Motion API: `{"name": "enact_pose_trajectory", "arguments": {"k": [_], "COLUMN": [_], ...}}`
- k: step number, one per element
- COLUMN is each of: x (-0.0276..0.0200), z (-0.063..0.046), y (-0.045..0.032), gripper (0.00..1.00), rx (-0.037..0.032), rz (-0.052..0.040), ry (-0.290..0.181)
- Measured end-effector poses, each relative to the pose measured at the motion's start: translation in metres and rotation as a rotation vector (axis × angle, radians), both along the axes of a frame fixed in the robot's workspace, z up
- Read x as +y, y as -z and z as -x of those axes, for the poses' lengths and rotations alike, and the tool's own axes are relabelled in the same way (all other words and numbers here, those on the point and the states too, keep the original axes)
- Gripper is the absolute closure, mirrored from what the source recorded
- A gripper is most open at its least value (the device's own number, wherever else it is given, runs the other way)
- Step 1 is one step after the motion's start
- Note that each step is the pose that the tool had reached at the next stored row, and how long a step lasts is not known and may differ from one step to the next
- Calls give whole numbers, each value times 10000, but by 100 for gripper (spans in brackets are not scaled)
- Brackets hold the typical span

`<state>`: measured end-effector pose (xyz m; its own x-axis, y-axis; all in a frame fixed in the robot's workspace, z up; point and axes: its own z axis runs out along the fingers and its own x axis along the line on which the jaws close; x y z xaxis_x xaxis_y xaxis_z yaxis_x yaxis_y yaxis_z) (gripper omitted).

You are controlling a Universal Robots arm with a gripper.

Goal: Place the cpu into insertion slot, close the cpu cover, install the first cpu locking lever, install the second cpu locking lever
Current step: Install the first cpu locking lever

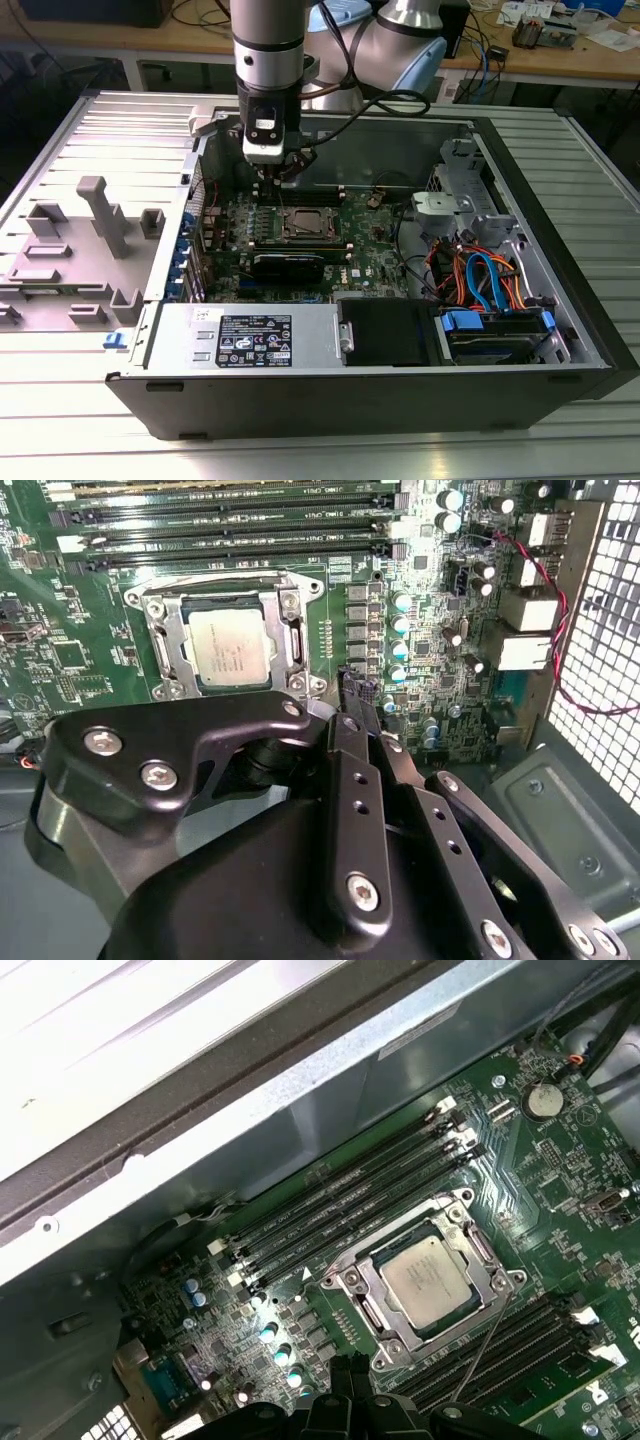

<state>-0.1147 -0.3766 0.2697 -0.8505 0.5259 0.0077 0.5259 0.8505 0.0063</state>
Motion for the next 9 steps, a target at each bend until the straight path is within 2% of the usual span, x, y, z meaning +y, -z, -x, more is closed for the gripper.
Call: {"name": "enact_pose_trajectory", "arguments": {"k": [9], "x": [-1], "z": [0], "y": [-1], "gripper": [89], "rx": [0], "rz": [1], "ry": [-2]}}
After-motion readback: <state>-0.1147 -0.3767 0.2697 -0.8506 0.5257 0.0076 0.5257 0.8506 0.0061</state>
